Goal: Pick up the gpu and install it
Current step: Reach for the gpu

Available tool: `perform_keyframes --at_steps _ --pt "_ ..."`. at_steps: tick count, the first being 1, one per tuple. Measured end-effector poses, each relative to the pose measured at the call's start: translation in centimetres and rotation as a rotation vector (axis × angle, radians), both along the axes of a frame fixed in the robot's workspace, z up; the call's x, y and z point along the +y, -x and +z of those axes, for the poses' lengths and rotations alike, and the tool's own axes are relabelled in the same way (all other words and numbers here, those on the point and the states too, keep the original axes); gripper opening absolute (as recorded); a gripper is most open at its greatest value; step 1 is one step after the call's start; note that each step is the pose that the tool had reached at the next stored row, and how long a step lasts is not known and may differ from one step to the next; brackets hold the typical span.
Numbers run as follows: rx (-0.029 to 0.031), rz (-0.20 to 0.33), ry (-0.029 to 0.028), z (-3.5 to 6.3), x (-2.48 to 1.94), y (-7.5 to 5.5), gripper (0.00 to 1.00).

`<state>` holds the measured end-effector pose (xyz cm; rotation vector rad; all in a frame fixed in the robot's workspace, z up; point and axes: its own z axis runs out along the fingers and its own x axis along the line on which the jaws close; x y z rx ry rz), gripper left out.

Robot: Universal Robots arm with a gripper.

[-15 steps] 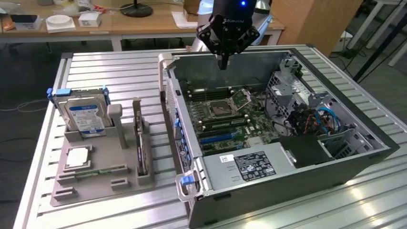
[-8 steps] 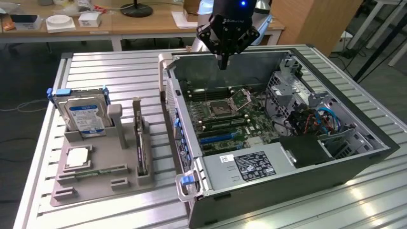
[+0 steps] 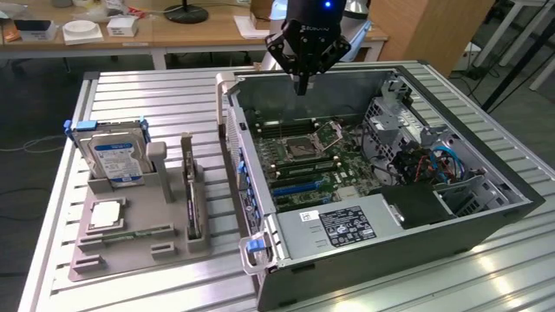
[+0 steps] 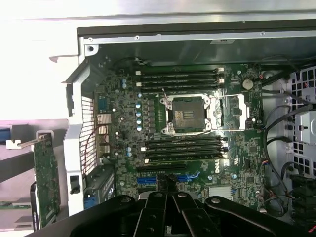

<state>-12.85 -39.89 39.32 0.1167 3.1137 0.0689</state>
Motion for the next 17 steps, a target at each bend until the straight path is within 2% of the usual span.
perform_keyframes --at_steps 17 --pt "0.0000 0.000 0.0000 -0.17 0.00 2.4 0.11"
